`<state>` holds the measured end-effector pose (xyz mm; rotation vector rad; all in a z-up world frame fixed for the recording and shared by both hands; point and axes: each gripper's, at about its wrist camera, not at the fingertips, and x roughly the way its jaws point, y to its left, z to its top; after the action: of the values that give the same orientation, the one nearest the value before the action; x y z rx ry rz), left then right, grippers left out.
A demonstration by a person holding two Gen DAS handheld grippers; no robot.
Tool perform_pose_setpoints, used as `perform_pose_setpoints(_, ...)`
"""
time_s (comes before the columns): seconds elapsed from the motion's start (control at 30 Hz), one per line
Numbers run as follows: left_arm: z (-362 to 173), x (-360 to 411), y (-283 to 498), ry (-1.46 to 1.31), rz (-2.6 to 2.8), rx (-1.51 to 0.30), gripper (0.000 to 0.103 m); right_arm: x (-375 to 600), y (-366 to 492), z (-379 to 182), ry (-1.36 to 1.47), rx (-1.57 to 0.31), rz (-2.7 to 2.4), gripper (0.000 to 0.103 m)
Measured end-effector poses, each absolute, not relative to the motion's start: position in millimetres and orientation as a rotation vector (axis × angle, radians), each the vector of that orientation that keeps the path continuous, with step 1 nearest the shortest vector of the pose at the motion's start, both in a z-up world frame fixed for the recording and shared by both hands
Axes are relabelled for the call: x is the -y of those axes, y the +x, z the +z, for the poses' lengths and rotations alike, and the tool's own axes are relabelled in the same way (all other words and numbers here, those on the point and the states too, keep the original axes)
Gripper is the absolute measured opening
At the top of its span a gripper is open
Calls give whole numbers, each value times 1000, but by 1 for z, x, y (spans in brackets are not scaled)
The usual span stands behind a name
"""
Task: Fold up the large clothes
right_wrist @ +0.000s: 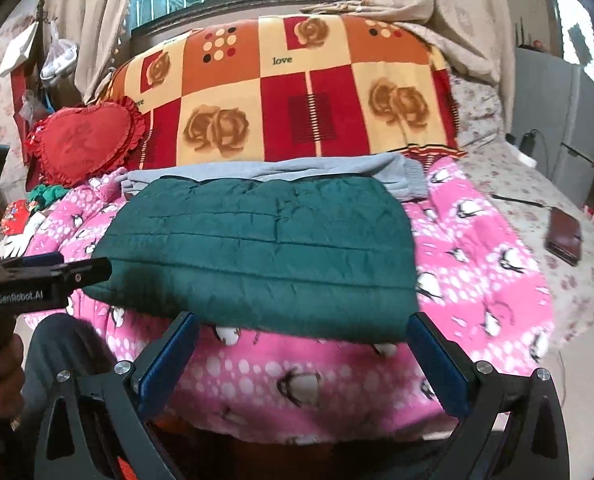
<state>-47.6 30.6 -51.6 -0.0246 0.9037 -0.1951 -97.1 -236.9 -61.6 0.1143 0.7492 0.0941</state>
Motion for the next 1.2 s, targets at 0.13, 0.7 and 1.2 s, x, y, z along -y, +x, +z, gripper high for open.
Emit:
perform_pose_setpoints(0.13, -45, -26, -71, 4, -197, -873, 102, 240, -124, -49, 105, -731, 92, 103)
perform_pose_setpoints(0.7, -48, -19, -106, 63, -213, -828, 103, 230, -145, -53, 95, -733, 109, 103)
perform_pose_setpoints(1.2, -52, -21, -106, 58, -214, -832, 103, 227, -145, -55, 89, -735, 111, 103)
